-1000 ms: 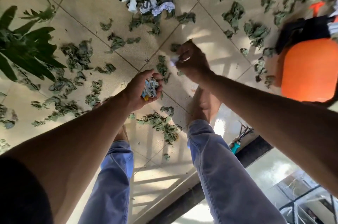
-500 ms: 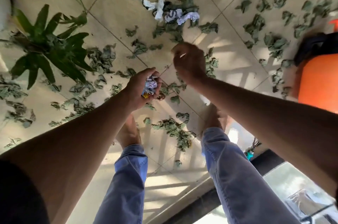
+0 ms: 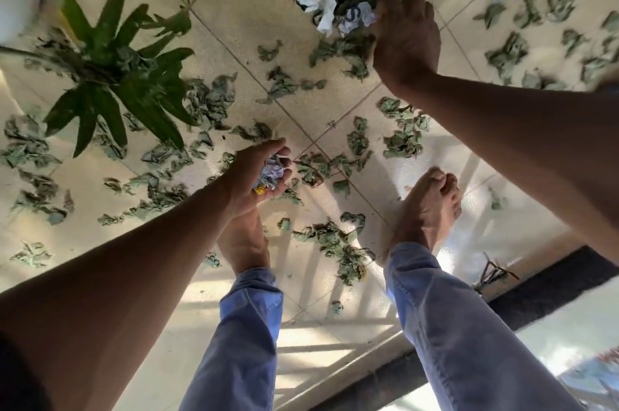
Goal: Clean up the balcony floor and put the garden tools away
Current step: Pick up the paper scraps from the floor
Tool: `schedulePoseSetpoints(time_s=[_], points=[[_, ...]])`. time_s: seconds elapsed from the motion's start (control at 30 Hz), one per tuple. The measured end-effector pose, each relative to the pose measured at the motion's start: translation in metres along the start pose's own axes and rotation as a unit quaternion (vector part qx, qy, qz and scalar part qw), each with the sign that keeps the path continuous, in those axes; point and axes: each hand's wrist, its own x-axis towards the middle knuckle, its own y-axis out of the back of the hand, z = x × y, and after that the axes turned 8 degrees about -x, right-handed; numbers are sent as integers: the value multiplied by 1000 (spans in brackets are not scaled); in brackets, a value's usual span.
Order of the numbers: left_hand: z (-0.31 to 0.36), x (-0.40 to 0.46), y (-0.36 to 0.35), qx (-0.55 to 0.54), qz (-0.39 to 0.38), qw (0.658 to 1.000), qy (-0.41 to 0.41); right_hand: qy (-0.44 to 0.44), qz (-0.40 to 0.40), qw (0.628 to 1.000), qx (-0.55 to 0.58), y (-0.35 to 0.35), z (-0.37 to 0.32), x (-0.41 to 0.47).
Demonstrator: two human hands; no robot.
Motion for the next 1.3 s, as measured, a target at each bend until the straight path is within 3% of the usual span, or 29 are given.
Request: schedulePoseSetpoints(time_s=[0.1,0.33,0.5,0.63,0.73,0.83,1.0,1.1,1.17,1.3], points=[[-2,1,4,9,4,1000,0,-5,26,999,-20,2,0,7],[4,-1,-1,14,-25,999,-14,-27,-2,999,-41,8,2,9],[3,-5,-13,-34,-43,998,-9,-117,-13,985,124,28,6,-18],[-1,-15,-29,-84,-46,995,2,-140,-114,921,345,49,-4,-56],[-3,-25,-42,-111,-50,992,11,-155,-198,847,468,62,-13,-90],[-5,-34,-52,-125,-60,990,19,-162,-253,801,518,72,-29,-119],[-6,-40,-55,-136,-100,986,-1,-158,-224,856,438,57,-60,-148],[-7,-40,-52,-95,-109,989,-18,-81,-176,896,401,55,-81,-162],[-10,-38,-48,-89,-85,992,-22,-39,-166,911,375,57,-92,-167],[-13,-33,-31,-125,1,992,-27,-34,-181,908,376,53,-92,-156]])
